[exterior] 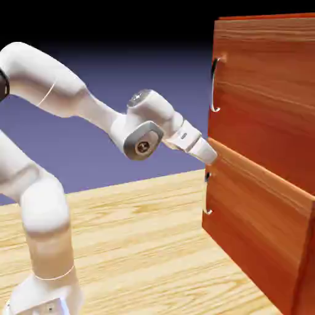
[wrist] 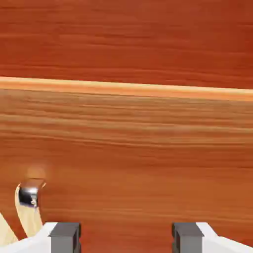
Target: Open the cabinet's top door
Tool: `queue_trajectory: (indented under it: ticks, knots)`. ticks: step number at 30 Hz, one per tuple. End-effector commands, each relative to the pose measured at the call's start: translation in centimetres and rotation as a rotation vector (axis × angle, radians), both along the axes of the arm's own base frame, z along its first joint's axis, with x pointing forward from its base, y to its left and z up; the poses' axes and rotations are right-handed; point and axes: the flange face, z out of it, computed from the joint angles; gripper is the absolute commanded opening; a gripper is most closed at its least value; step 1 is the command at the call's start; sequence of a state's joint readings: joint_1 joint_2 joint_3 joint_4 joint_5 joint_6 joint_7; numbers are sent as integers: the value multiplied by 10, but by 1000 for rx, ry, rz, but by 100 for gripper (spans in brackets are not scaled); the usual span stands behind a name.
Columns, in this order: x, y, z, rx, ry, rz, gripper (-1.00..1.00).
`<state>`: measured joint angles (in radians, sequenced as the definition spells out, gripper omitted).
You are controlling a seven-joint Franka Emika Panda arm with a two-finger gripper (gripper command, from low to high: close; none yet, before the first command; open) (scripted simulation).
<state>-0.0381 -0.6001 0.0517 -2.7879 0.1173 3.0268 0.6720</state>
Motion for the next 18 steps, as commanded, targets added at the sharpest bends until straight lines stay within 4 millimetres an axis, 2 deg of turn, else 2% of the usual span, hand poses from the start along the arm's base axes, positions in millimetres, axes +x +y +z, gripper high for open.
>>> queue_trajectory:
  ticks: [1, 10, 18]
  knots:
    - [-1, -2, 7, 5, -16, -10, 0]
    - [-13, -15, 68, 48, -159, -81, 0]
    - [-28, -10, 109, 72, -289, -113, 0]
